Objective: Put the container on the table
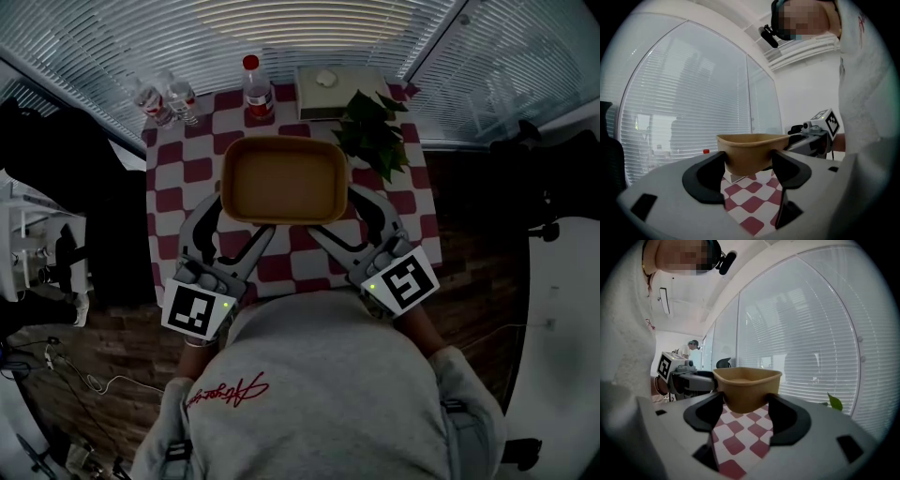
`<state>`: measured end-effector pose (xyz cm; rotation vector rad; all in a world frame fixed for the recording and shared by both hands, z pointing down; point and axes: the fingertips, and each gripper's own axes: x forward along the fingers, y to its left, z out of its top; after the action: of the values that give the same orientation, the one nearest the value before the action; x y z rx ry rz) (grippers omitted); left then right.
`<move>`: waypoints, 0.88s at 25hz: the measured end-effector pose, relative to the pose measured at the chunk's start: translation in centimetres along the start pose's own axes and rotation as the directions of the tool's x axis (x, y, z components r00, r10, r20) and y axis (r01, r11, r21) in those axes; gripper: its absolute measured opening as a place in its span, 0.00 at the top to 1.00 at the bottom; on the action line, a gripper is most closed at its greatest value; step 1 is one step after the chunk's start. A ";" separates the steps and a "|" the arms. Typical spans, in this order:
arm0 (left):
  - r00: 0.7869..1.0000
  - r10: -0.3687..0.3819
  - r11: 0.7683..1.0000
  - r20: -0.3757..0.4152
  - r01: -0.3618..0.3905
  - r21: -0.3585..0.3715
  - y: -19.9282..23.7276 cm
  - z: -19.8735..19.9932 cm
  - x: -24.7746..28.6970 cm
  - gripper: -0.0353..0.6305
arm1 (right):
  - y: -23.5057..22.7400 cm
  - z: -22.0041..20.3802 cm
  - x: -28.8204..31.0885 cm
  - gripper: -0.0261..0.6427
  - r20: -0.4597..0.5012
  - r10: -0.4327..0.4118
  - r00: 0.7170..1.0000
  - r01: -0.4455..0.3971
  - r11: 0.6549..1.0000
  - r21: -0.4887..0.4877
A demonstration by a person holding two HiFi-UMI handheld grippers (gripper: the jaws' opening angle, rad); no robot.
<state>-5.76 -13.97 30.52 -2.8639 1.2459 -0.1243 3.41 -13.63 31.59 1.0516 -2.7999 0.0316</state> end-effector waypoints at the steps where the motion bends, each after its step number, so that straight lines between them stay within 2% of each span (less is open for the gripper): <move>1: 1.000 0.002 1.000 -0.002 -0.002 -0.003 -0.1 -0.1 0.0 0.47 | 0.0 -0.1 0.0 0.50 -0.002 0.001 1.000 -0.001 1.000 0.003; 22: 0.998 0.030 1.000 -0.052 -0.030 -0.002 -0.5 -2.7 0.1 0.47 | -0.1 -3.0 0.2 0.50 -0.052 0.033 0.998 -0.033 0.999 0.009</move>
<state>-5.55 -13.65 33.24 -2.8601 1.2985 -0.1979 3.67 -13.63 34.63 0.9915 -2.7721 0.0733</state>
